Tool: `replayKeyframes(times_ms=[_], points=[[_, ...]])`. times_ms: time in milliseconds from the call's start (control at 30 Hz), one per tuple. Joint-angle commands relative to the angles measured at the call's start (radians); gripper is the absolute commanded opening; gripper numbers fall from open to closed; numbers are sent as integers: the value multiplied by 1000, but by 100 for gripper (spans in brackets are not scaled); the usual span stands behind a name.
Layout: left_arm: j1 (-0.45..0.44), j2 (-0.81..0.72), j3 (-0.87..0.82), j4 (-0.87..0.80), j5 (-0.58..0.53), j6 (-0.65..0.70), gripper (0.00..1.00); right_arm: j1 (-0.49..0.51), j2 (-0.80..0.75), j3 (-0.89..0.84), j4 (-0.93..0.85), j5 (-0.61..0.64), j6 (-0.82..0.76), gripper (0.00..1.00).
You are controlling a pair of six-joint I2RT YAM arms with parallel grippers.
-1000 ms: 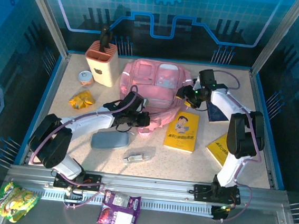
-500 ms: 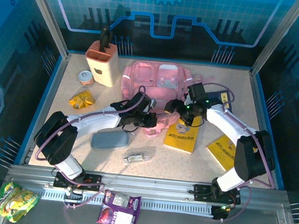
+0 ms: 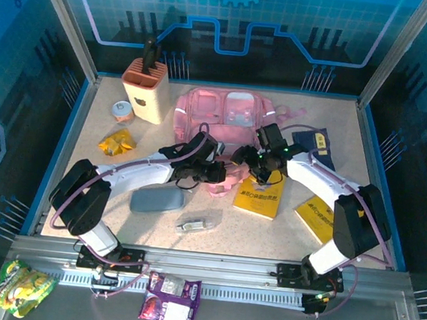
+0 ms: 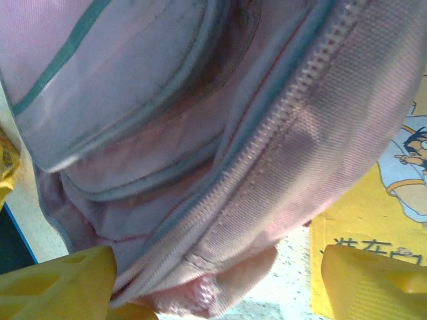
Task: Pack the student bag
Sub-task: Unzip the student bag at the center of the table.
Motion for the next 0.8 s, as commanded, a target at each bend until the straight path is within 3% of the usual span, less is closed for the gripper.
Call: replayKeyframes(times_ms=[0, 300, 633, 767], points=[[-14, -16, 42, 45, 46, -1, 0, 18, 49, 32, 25, 50, 66, 77], [-15, -22, 50, 25, 58, 20, 0, 24, 154, 96, 50, 44, 13, 52], [-12, -77, 15, -71, -21, 68, 0, -35, 127, 63, 76, 43, -81, 0], [10, -121, -17, -120, -77, 94, 0, -82, 101, 60, 47, 38, -122, 0]])
